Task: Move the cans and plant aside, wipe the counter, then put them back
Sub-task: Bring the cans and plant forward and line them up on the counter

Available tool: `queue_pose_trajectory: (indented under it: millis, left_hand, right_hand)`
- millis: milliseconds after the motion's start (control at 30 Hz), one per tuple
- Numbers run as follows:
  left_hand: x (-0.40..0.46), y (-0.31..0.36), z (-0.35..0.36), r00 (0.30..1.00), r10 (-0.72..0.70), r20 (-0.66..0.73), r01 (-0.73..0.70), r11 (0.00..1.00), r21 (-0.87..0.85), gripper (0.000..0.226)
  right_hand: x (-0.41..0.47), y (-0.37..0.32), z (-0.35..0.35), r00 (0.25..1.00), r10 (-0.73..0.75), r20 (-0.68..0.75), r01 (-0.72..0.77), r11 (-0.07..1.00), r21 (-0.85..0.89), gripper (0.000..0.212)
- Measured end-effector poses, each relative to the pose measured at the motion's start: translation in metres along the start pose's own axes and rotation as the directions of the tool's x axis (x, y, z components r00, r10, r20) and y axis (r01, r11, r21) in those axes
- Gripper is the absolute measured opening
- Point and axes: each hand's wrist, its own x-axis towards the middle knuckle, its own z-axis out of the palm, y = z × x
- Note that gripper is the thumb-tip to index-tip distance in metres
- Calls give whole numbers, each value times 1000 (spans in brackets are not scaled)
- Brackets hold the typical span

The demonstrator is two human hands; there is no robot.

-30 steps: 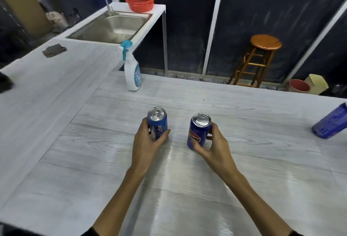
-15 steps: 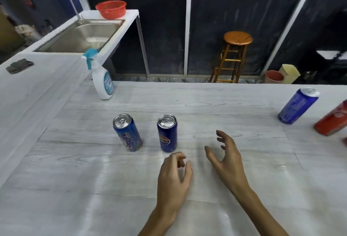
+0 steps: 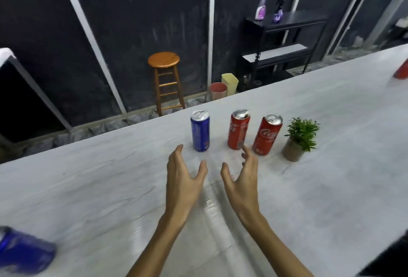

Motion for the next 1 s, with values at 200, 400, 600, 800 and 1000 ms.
queue_pose_trajectory:
  millis: [200, 400, 600, 800, 1000]
  left_hand:
    - [44, 25, 53, 999, -39, -31, 36, 995, -89, 91]
    - [77, 30, 67, 996, -1, -87, -11, 989, -148, 89]
    - [90, 25, 70, 997, 31, -67, -39, 990, -133, 79]
    - [89, 25, 54, 999, 32, -28, -34, 994, -101, 68]
    - [55, 3, 10, 996, -21, -90, 11, 993, -116, 67]
  right_hand:
    - [57, 30, -13, 996, 63, 70, -65, 997, 39, 89]
    - [96, 35, 4, 987, 57, 148, -70, 994, 82, 92]
    - [109, 37, 9, 994, 60, 95, -72, 990, 121, 78]
    - [108, 34, 15, 996, 36, 85, -43, 995, 88, 73]
    - [78, 18, 28, 974, -27, 225, 4, 995, 103, 74]
